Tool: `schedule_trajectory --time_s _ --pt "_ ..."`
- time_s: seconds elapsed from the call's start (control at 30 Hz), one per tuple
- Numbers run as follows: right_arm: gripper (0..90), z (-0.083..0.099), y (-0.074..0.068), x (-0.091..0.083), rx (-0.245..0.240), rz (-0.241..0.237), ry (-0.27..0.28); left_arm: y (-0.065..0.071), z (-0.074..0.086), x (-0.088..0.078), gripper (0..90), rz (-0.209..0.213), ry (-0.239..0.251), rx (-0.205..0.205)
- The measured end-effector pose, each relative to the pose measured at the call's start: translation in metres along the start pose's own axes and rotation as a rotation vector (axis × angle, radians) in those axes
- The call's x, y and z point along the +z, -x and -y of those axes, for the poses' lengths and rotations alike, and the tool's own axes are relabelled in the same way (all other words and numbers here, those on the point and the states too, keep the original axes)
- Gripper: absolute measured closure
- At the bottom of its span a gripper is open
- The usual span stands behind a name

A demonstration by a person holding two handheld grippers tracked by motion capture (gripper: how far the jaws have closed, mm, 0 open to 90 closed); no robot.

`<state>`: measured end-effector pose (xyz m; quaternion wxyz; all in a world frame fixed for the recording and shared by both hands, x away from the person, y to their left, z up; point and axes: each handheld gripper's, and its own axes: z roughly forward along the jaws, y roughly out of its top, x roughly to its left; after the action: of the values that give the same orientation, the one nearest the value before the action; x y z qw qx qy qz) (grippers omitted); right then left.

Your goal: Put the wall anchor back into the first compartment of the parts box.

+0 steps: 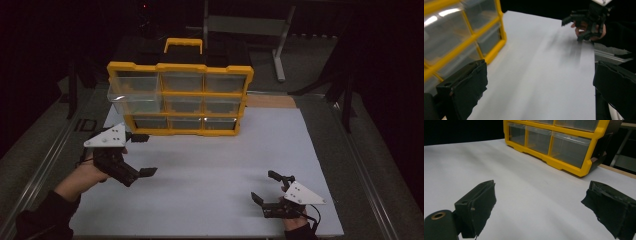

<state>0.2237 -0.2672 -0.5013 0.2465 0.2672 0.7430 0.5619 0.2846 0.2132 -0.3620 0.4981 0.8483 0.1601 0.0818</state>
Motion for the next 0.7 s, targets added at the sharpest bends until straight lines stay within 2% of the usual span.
schedule_trajectory --time_s 0.13,0.17,0.23,0.43,0.57,0.63,0.7 --pt "8.6 0.0 0.0 0.0 0.002 0.0 -0.002 0.005 0.013 0.008 0.0 0.014 -0.011 -0.004" --pt "8.6 0.0 0.0 0.0 0.001 -0.002 -0.002 0.007 0.021 0.013 0.0 0.03 -0.007 -0.02" --pt "8.6 0.0 0.0 0.0 0.0 -0.002 -0.002 0.01 0.029 0.018 0.0 0.029 -0.02 -0.021" --pt "8.6 0.001 0.0 0.0 0.0 -0.002 -0.004 0.014 0.052 0.03 0.0 0.049 -0.021 -0.06" --pt "8.6 0.001 0.0 0.001 0.0 -0.003 -0.006 0.015 0.066 0.037 0.0 0.046 -0.013 -0.085" --pt "8.6 0.001 0.0 0.0 0.001 -0.003 -0.004 0.016 0.068 0.037 0.0 0.045 -0.008 -0.085" --pt "8.6 0.001 0.0 0.0 -0.001 -0.001 -0.006 0.017 0.078 0.041 0.0 0.039 0.0 -0.107"
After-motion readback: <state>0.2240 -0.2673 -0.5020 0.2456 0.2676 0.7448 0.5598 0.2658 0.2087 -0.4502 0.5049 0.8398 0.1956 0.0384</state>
